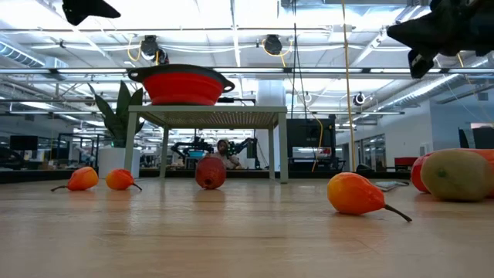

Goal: Pick & Place Fruit
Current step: Put the mango into the red strainer bowl on the shelf

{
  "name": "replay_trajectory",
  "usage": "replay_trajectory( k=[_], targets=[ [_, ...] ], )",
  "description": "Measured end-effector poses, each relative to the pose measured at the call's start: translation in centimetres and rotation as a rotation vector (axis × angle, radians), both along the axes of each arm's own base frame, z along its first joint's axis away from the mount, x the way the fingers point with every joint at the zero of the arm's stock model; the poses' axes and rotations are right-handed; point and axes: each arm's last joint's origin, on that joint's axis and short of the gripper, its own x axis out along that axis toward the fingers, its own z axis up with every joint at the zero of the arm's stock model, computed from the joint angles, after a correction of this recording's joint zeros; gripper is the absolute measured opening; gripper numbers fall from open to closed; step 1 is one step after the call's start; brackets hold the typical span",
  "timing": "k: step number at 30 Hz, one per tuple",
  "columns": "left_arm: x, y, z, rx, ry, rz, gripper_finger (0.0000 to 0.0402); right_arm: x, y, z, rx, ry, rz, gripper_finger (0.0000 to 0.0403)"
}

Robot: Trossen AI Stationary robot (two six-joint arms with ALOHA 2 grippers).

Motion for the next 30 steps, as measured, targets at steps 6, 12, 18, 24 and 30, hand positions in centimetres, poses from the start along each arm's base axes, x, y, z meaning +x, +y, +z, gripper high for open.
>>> replay_trajectory(
  k=[6, 12, 18, 24, 30],
  targets=[
    [-2.1, 0.4, -0.5, 0.037, -0.055, -0.018, 0.0243, 1.1, 0.2, 0.5, 0.002, -0.040, -0.007, 0.0000],
    [-4.0, 0.8, -1.5, 0.037, -0.108, -0.021, 0.0243, 2.4, 0.5, 0.9, 0.008, -0.069, -0.007, 0.0000],
    [-5.0, 1.0, -3.0, 0.035, -0.173, -0.039, 0.0243, 3.3, 0.6, 1.2, 0.015, -0.103, -0.007, 0.0000],
    [-5.5, 1.0, -4.6, 0.011, -0.218, -0.096, 0.0243, 4.0, 0.8, 3.4, 0.015, -0.105, -0.005, 0.0000],
    [-5.5, 0.7, -6.3, -0.012, -0.256, -0.179, 0.0243, 5.0, 1.0, 6.6, -0.008, 0.005, -0.004, 0.0000]
  ],
)
